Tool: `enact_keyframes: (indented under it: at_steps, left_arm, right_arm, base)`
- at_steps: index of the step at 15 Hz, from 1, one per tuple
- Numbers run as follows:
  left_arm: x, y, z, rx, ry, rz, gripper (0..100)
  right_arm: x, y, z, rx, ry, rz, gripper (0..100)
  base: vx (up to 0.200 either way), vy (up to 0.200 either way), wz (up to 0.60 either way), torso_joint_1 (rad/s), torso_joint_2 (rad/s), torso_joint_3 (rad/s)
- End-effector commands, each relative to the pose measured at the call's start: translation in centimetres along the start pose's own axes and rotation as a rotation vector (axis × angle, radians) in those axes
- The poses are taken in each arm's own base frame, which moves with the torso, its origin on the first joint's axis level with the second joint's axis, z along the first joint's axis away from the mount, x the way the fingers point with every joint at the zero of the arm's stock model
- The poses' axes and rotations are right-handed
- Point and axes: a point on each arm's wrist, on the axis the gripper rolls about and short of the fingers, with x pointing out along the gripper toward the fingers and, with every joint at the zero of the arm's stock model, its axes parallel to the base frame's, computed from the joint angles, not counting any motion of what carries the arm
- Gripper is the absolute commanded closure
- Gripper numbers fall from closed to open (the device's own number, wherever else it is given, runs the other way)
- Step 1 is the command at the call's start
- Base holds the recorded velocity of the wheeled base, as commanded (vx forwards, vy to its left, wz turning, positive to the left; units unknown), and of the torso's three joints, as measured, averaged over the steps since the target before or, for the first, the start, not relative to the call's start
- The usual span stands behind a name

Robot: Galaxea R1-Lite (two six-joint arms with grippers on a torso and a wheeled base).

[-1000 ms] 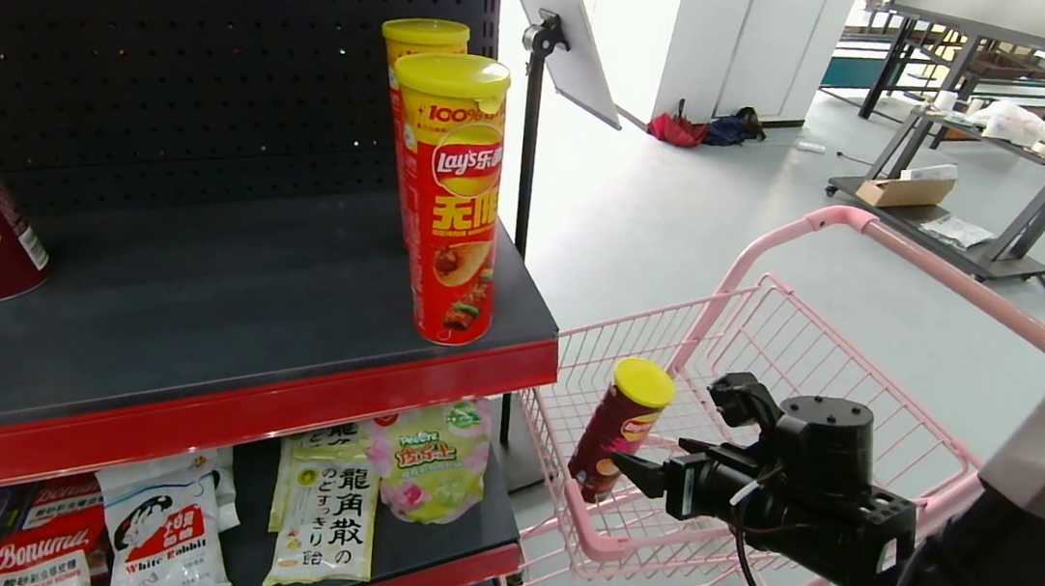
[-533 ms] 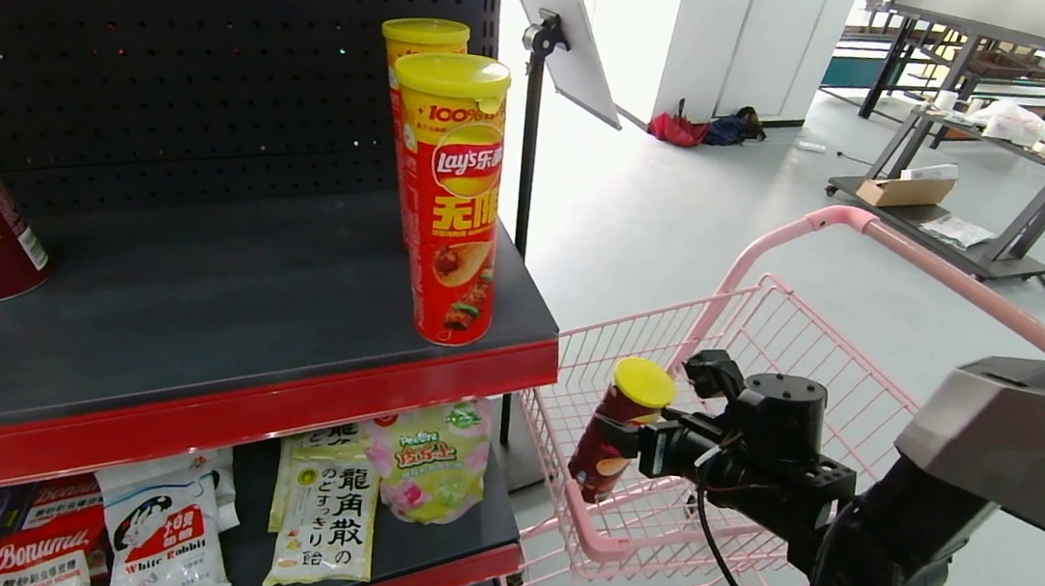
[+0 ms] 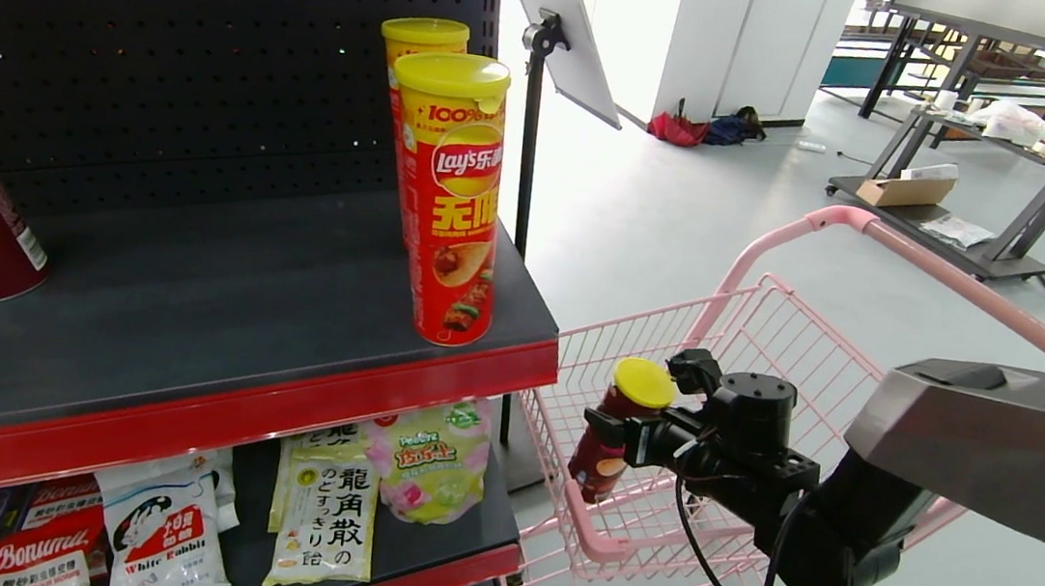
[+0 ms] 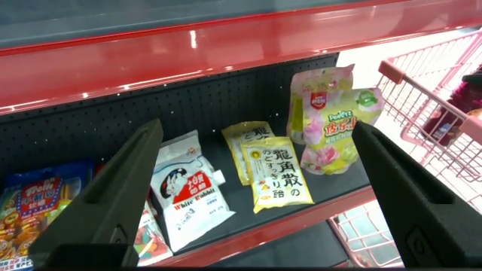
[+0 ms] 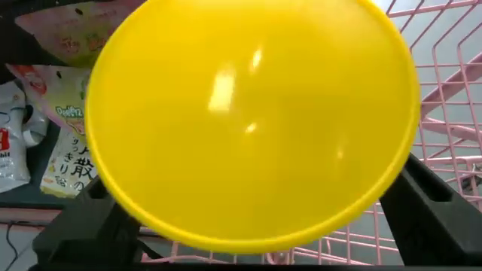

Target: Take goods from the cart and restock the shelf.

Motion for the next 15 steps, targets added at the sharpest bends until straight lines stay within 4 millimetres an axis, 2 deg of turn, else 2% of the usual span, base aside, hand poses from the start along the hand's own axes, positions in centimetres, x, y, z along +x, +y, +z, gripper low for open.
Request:
enact_keyframes:
  at_steps: [1,3,4,8,9,10,12,13,15]
  left_arm:
    - [0.0,0.0,0.0,0.005,0.0,0.001,0]
    - [0.0,0.0,0.0,0.007,0.001,0.001,0]
    - [0.0,0.0,0.0,0.007,0.0,0.001,0]
    - [0.0,0.0,0.0,0.013,-0.002,0.002,0]
    - [0.0,0.0,0.0,0.013,0.0,0.002,0]
    - [0.0,0.0,0.0,0.013,-0.002,0.002,0]
    - [0.0,0.0,0.0,0.011,0.0,0.002,0]
    - [0.0,0.0,0.0,0.011,0.001,0.004,0]
    - [0.0,0.0,0.0,0.011,0.0,0.002,0]
  right_arm:
    - [0.5,-0.2,-0.3,0.001,0.003,-0.003,0]
    - [0.6,-0.2,-0.6,0.006,0.011,-0.012,0]
    - [0.9,-0.4,-0.9,0.006,0.011,-0.028,100]
    - [1.0,-0.4,-0.6,0.012,0.0,-0.032,100]
    - [0.8,-0.4,-0.3,0.012,-0.011,-0.05,100]
    - [0.1,-0.2,1.2,0.007,-0.055,-0.069,100]
    - [-2.3,0.8,6.8,-0.026,-0.153,-0.066,100]
    - [-5.1,1.1,10.5,-0.066,-0.166,-0.087,100]
    - [-10.5,2.4,15.6,-0.106,-0.198,-0.096,100]
  base:
    - [0.0,0.0,0.0,0.0,0.0,0.0]
    - [0.0,0.0,0.0,0.0,0.0,0.0]
    - [0.0,0.0,0.0,0.0,0.0,0.0]
    - [0.0,0.0,0.0,0.0,0.0,0.0]
    - [0.0,0.0,0.0,0.0,0.0,0.0]
    - [0.0,0.0,0.0,0.0,0.0,0.0]
    - [0.0,0.0,0.0,0.0,0.0,0.0]
    - [0.0,0.0,0.0,0.0,0.0,0.0]
    - [0.0,0.0,0.0,0.0,0.0,0.0]
